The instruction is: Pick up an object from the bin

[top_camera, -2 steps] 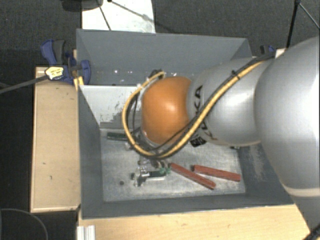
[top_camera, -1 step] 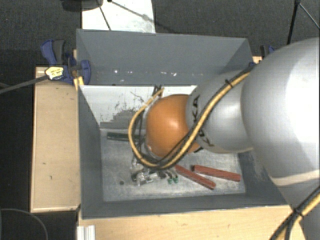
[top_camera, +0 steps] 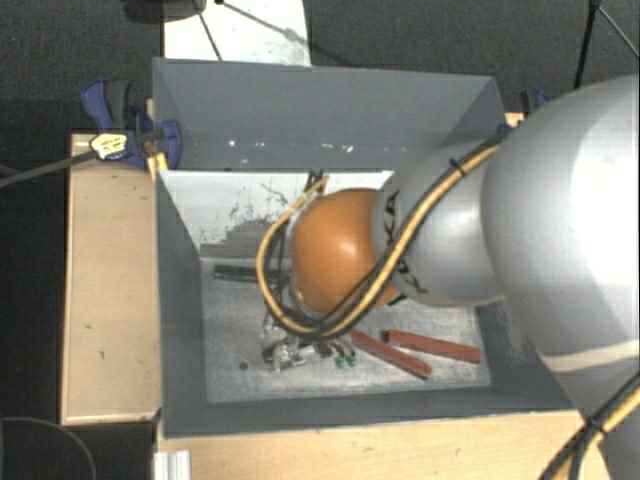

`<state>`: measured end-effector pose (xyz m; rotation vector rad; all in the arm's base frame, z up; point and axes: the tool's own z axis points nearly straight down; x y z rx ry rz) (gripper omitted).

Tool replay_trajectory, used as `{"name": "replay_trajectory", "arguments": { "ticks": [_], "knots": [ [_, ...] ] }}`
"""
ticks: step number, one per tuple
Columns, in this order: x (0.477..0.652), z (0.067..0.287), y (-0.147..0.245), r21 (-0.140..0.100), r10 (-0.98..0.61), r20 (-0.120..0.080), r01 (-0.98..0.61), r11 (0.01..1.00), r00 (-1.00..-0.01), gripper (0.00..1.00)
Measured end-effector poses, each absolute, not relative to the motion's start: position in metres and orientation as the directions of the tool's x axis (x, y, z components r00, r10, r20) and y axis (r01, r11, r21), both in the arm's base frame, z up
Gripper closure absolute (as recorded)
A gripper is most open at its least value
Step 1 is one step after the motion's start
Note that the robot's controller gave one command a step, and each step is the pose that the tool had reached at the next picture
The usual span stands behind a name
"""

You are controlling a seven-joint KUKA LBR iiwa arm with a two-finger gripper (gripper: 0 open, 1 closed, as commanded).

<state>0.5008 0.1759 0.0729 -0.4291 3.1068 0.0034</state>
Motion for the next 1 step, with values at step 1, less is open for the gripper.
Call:
{"name": "replay_trajectory", "arguments": {
  "ticks": [1],
  "knots": [
    [0.5146, 0.2649, 0.1899, 0.001, -0.273, -0.012, -0.273, 0.962, -0.962, 1.00]
  ]
}}
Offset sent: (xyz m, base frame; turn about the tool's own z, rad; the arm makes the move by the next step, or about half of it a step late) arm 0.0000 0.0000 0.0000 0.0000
